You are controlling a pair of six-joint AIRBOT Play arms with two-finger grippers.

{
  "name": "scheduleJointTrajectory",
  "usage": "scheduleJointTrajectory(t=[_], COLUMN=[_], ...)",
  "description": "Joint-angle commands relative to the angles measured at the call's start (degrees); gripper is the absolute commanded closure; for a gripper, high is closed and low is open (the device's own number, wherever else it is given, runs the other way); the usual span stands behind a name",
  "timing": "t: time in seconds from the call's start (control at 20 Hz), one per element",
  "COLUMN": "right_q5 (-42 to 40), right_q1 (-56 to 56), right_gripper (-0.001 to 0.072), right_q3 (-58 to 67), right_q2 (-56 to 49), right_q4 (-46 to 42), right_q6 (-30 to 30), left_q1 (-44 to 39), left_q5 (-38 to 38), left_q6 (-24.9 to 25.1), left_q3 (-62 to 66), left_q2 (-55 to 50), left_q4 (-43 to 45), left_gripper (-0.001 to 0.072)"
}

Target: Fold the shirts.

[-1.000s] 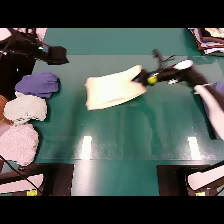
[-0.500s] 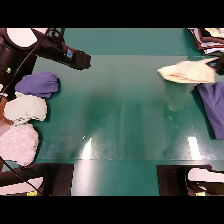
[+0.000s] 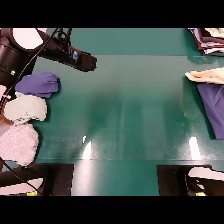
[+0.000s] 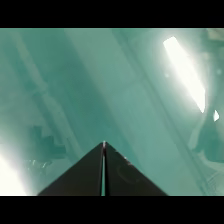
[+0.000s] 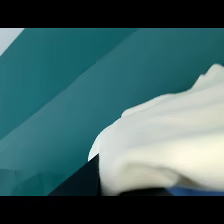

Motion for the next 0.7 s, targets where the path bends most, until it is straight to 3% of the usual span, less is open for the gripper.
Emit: scheduleJointTrajectory(t=[0.0,0.3,0.65], right_q5=[3.69,14.36,16.11], right_q1=[-0.87,-2.73,-9.33], right_gripper=[0.0693,0.0693,0.0692], right_q3=[7.41,15.3,-2.05], right_q2=[0.07,0.63,10.49], right_q4=[0.52,-10.56,-20.85], right_q6=[-0.37,1.42,1.86], left_q1=[-0.04,-0.04,-0.04], left_q5=[0.0,-0.42,-1.33], left_q6=[-0.04,0.0,0.46], left_q3=[0.0,0.0,0.0], left_q2=[-0.04,-0.04,-0.04], left_q4=[0.0,0.04,0.04], left_gripper=[0.0671,0.0671,0.0671])
